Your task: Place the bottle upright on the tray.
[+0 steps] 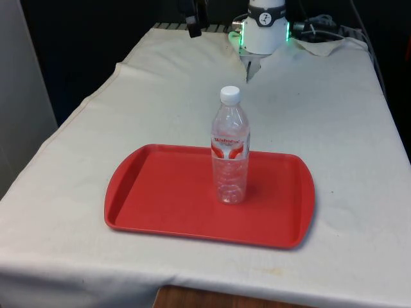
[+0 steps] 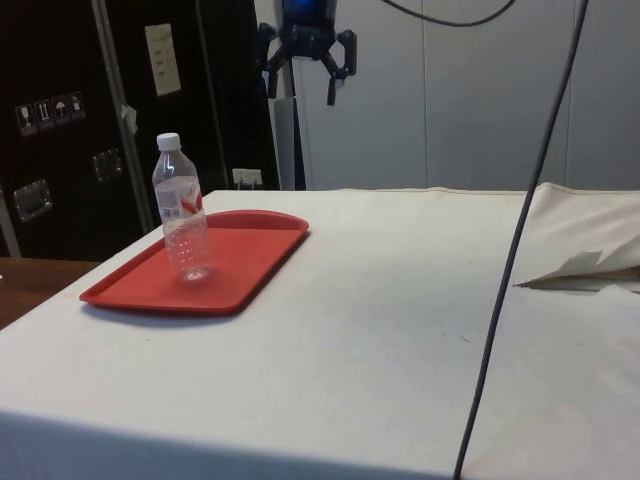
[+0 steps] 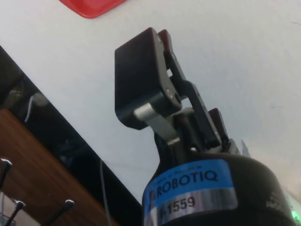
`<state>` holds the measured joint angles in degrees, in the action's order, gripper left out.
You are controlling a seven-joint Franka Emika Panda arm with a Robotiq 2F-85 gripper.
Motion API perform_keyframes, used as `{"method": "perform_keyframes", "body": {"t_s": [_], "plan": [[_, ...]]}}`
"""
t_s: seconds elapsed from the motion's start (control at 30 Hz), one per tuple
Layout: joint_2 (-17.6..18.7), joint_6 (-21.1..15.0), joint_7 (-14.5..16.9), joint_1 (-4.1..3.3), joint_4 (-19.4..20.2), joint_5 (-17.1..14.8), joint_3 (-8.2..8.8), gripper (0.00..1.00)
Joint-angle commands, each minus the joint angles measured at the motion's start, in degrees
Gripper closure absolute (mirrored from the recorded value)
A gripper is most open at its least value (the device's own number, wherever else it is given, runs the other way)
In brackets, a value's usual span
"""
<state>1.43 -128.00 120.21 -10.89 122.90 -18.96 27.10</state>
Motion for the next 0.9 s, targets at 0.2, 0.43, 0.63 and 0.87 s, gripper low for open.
{"method": "perform_keyframes", "body": {"t_s": [0.2, 0.43, 0.63, 0.87], "plan": [[-2.1, -1.1, -2.5, -0.23, 1.7, 4.2, -1.26, 0.00], [-3.4, -1.1, -4.5, -0.23, 2.6, 6.1, -3.21, 0.00], [-4.0, -1.0, -5.9, -0.06, 3.2, 6.8, -4.76, 0.00], [-3.8, -0.3, -5.4, 0.06, 2.9, 6.0, -4.76, 0.00]]}}
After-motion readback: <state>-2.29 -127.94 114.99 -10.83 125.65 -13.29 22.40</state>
